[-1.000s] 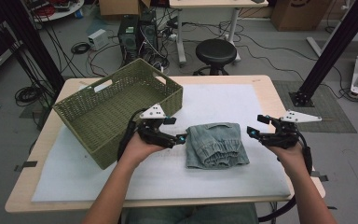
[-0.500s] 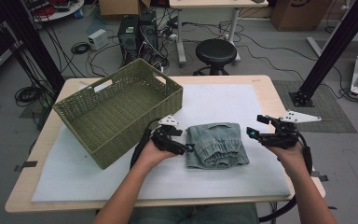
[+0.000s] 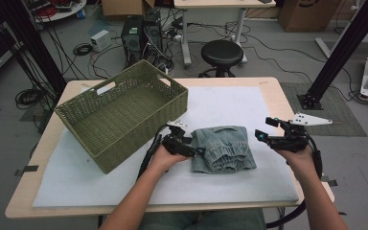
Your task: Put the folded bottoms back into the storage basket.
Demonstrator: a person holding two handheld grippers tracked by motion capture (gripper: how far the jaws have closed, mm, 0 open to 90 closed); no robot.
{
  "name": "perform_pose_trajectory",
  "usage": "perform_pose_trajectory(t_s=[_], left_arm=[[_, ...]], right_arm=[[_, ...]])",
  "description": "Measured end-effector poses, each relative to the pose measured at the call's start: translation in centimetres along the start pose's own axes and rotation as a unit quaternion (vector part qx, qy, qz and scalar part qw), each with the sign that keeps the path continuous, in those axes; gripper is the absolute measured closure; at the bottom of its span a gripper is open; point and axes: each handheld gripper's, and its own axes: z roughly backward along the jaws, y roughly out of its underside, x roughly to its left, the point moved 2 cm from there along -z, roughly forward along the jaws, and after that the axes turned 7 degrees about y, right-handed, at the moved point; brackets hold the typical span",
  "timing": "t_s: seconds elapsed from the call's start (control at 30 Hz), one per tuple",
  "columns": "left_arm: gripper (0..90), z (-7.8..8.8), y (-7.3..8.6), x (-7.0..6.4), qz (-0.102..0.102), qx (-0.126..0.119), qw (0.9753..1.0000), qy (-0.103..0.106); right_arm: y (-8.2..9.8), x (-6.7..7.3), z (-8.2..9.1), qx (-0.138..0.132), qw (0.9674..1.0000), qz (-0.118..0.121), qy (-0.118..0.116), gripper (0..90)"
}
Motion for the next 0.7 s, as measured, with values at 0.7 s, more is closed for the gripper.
perform_pose_trajectory(t_s=[0.7], left_arm=[[8.3, 1.0, -0.8, -0.5, -0.001, -0.027, 0.9995, -0.014]], right_arm=[[1.1, 2.5, -2.0, 0.038, 0.9983, 0.035, -0.027, 20.4]])
